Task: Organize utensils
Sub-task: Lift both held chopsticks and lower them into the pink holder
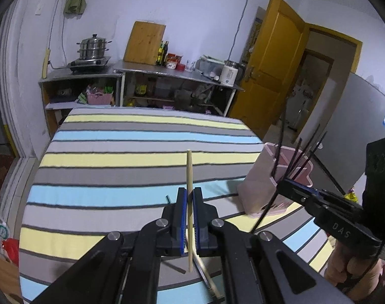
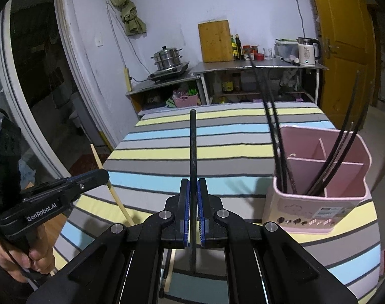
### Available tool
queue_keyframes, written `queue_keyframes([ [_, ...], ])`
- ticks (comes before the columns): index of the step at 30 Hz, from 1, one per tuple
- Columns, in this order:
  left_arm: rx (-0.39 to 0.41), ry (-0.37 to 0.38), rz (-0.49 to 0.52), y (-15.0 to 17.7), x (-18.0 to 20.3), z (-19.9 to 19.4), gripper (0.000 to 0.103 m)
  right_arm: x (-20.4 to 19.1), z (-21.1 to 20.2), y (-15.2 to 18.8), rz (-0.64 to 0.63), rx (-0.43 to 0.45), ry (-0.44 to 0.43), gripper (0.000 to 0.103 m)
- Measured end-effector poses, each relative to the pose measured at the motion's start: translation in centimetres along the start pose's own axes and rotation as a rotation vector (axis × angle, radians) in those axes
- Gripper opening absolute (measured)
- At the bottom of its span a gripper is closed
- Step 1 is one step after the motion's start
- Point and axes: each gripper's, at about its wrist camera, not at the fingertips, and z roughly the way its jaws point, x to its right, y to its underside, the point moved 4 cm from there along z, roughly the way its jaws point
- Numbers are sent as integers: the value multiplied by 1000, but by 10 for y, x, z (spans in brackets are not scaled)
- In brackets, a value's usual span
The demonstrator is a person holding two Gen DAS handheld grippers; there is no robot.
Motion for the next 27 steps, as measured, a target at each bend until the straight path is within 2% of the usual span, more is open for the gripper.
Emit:
queue_keyframes([
  [7, 28, 68, 24, -27, 32, -8, 4, 18, -29, -17, 21, 60, 16, 6],
  [19, 51, 221, 72, -77, 122, 11, 4, 67, -99, -51, 57, 179, 108, 6],
  [27, 93, 243, 83, -112, 153, 26, 4, 88, -124, -77, 65, 242, 154, 6],
])
